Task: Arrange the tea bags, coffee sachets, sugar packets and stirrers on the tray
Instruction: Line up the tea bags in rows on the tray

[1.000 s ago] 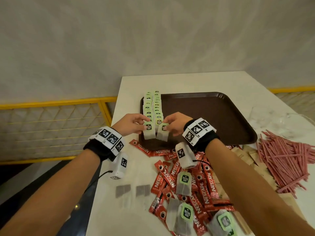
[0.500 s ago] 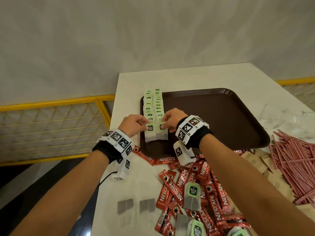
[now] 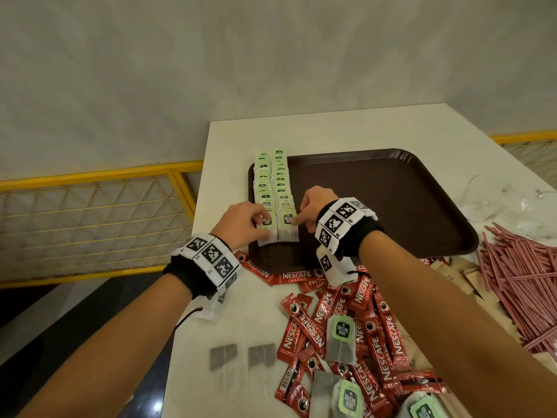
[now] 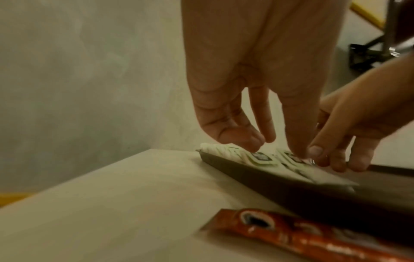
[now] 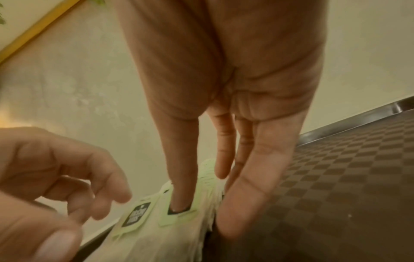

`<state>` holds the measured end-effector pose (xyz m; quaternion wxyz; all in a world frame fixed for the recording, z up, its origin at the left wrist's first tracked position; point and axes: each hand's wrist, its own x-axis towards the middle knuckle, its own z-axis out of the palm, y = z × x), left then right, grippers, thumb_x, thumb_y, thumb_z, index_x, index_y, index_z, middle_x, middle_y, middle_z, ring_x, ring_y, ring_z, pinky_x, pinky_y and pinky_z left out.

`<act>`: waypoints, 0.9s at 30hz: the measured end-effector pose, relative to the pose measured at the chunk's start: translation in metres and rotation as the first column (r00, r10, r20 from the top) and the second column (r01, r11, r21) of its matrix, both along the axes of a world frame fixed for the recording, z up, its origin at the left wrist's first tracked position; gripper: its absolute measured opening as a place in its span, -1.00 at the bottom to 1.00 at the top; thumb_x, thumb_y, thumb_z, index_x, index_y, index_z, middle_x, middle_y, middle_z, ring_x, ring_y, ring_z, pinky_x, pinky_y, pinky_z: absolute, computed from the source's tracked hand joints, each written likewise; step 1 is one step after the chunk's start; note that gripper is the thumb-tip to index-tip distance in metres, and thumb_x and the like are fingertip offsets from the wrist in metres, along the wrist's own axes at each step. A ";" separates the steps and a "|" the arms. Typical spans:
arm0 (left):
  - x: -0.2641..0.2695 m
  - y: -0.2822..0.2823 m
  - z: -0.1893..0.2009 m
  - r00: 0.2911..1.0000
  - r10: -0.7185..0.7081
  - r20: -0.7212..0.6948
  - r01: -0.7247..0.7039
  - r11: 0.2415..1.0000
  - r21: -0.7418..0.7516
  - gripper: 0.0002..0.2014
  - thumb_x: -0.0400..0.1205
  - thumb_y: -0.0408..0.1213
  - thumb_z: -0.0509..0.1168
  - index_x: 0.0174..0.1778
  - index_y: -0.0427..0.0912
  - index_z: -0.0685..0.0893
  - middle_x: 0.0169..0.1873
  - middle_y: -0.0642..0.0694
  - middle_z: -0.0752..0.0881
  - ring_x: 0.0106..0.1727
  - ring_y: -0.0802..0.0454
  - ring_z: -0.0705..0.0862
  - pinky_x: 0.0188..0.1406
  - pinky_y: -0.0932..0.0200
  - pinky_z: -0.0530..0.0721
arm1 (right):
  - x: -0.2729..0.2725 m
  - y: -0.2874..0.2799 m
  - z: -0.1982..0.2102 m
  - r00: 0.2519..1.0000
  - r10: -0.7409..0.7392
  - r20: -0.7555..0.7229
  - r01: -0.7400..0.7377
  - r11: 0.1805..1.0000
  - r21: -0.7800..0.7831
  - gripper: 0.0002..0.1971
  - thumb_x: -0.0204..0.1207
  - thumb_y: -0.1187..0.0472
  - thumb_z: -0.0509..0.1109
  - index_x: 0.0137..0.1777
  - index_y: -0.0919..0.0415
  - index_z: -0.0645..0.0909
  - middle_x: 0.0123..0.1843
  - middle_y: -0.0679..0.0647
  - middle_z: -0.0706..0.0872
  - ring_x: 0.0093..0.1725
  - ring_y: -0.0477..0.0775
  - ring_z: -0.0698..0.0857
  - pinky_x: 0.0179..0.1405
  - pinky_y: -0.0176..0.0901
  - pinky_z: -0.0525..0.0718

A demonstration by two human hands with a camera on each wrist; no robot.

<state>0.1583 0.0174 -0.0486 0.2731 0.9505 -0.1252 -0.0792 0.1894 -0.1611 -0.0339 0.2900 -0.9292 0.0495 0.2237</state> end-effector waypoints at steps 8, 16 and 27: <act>-0.009 -0.004 -0.007 0.997 -0.072 0.001 0.070 0.980 0.189 -0.65 0.46 -0.22 0.50 0.15 -0.19 0.67 0.10 -0.12 0.63 0.06 -0.01 0.62 0.05 0.17 0.57 | -0.013 0.005 -0.012 0.999 0.043 -0.009 -0.043 0.996 -0.082 -0.59 0.21 -0.01 0.61 -0.08 0.27 0.65 -0.15 0.18 0.80 -0.14 0.22 0.79 -0.02 0.13 0.77; -0.013 -0.006 -0.008 0.999 -0.051 0.017 0.047 0.976 0.211 -0.71 0.49 -0.22 0.47 0.10 -0.20 0.69 0.05 -0.12 0.67 0.05 -0.04 0.64 0.05 0.13 0.61 | -0.015 0.007 -0.011 0.999 0.049 -0.020 -0.050 0.997 -0.065 -0.61 0.26 0.04 0.60 -0.01 0.25 0.67 -0.10 0.16 0.80 -0.08 0.17 0.79 0.03 0.10 0.76; -0.016 -0.007 -0.007 1.000 -0.016 -0.002 0.016 0.971 0.238 -0.73 0.52 -0.16 0.44 0.09 -0.19 0.69 0.05 -0.11 0.71 0.06 -0.03 0.67 0.09 0.08 0.65 | -0.012 0.007 -0.015 0.999 0.040 -0.003 -0.040 0.994 -0.099 -0.71 0.23 0.06 0.54 -0.11 0.21 0.68 -0.18 0.13 0.80 -0.15 0.17 0.79 -0.03 0.11 0.78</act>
